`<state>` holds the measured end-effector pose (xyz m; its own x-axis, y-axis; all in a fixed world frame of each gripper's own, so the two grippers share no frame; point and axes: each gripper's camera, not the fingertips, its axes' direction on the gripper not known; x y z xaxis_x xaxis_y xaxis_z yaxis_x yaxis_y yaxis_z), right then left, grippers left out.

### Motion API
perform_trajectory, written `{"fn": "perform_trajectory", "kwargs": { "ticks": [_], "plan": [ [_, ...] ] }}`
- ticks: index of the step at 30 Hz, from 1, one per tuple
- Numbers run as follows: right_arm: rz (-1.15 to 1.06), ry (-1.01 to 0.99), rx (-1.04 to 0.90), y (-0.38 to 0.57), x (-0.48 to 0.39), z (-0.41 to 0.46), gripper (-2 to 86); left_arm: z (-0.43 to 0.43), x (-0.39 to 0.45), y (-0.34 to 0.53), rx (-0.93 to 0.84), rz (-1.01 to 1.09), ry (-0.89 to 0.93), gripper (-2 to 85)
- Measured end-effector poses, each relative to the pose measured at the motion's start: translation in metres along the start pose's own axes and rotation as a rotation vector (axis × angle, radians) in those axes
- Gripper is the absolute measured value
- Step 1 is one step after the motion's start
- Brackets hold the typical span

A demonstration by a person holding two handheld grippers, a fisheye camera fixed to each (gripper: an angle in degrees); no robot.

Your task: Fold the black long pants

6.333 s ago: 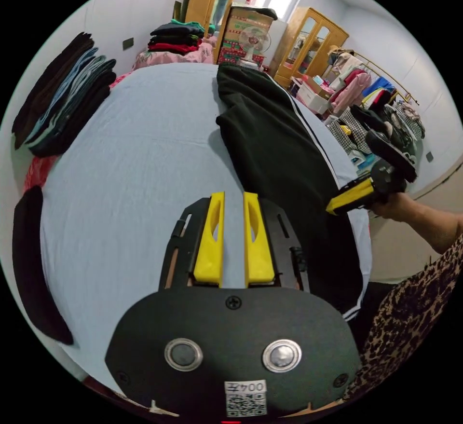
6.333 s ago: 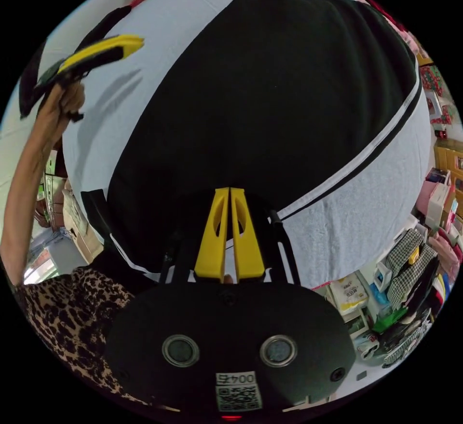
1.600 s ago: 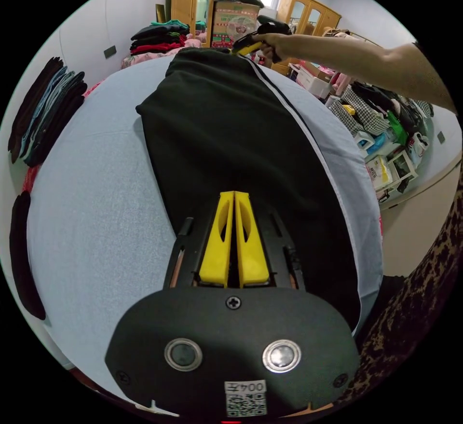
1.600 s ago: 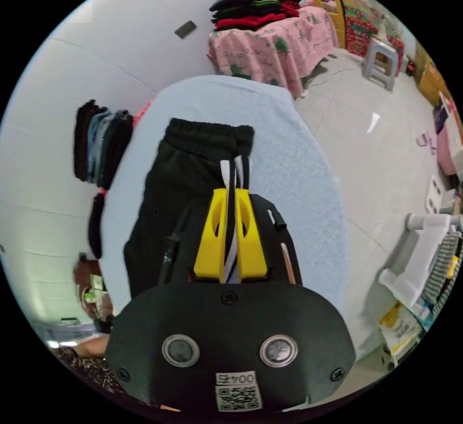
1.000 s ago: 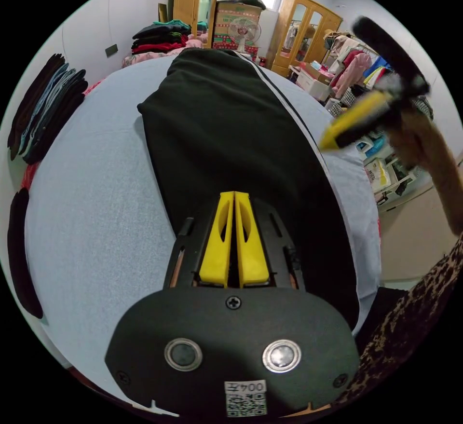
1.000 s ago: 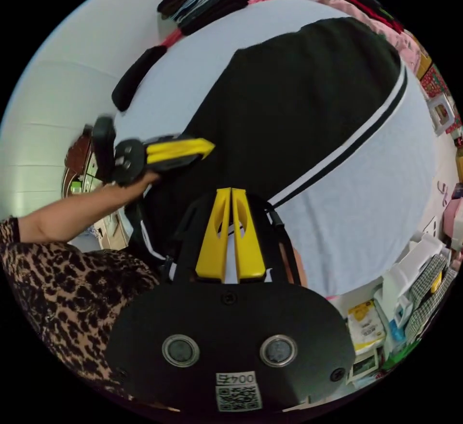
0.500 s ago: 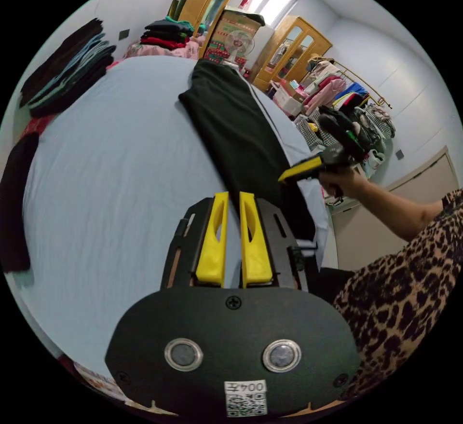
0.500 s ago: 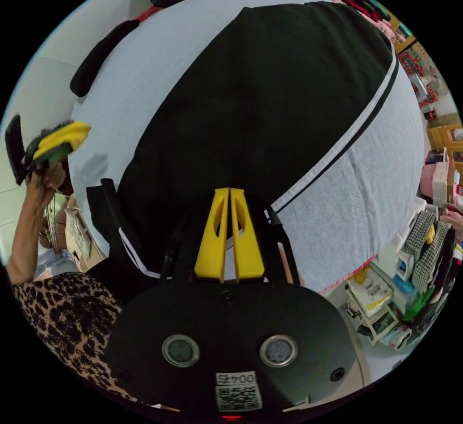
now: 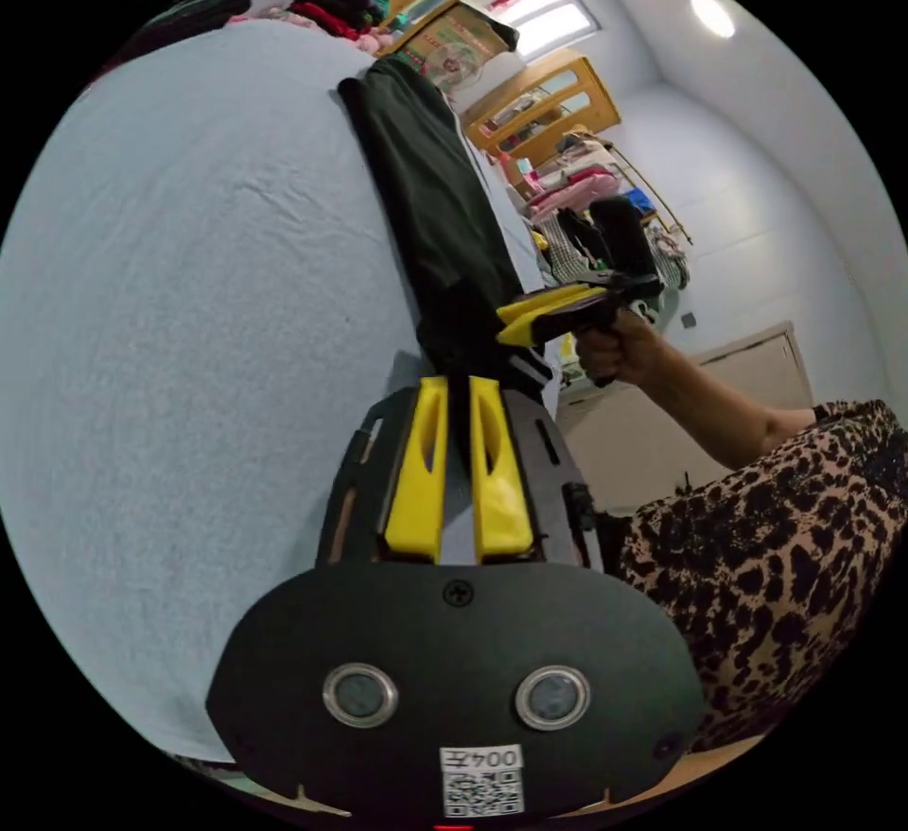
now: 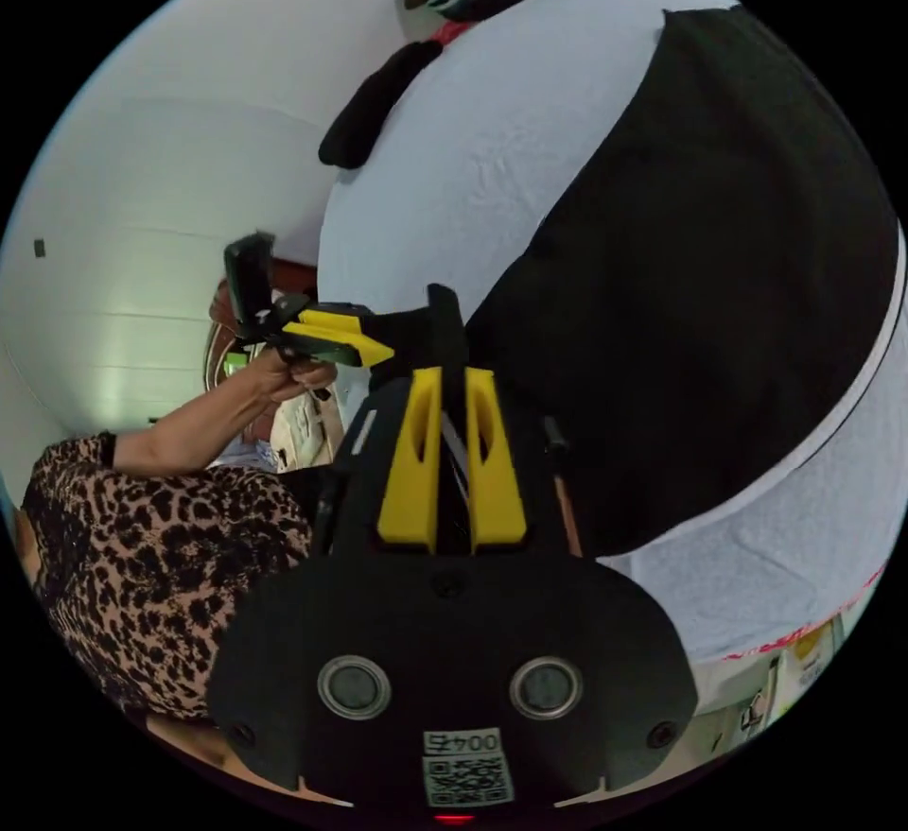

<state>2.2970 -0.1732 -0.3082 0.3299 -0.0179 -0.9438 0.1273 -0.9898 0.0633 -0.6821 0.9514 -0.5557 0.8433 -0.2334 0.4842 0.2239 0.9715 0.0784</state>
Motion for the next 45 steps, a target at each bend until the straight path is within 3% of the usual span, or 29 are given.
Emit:
{"fn": "perform_trajectory", "kwargs": {
  "ticks": [6,11,16,24,28,32,39,42,45],
  "plan": [
    [-0.128,0.11,0.087,0.101,-0.039,-0.004,3.2,-0.038,0.08,0.02,-0.006,0.311,-0.015,3.5],
    [0.015,0.078,0.077,0.214,-0.015,0.054,5.0,-0.031,0.131,0.073,-0.16,0.518,-0.063,3.4],
    [0.163,0.065,0.136,0.275,0.018,0.103,7.6,-0.011,0.137,0.106,-0.327,0.548,-0.094,4.7],
    [0.317,-0.196,0.384,0.346,0.096,0.124,8.3,-0.053,0.097,0.121,-0.279,0.255,-0.045,8.3],
    [0.43,-0.453,0.495,0.377,0.15,0.163,10.6,-0.061,0.064,0.107,-0.23,0.025,0.094,12.6],
    [0.478,-0.483,0.495,0.396,0.172,0.195,12.1,-0.066,0.035,0.1,-0.188,-0.149,0.173,14.4],
    [0.465,-0.537,0.444,0.404,0.201,0.246,11.6,-0.063,0.018,0.082,-0.192,-0.221,0.214,12.5],
    [0.417,-0.64,0.435,0.406,0.207,0.266,7.6,-0.06,0.019,0.073,-0.228,-0.208,0.224,8.7],
    [0.425,-0.613,0.432,0.417,0.2,0.267,4.9,-0.067,0.027,0.065,-0.254,-0.188,0.174,6.1]
  ]
}}
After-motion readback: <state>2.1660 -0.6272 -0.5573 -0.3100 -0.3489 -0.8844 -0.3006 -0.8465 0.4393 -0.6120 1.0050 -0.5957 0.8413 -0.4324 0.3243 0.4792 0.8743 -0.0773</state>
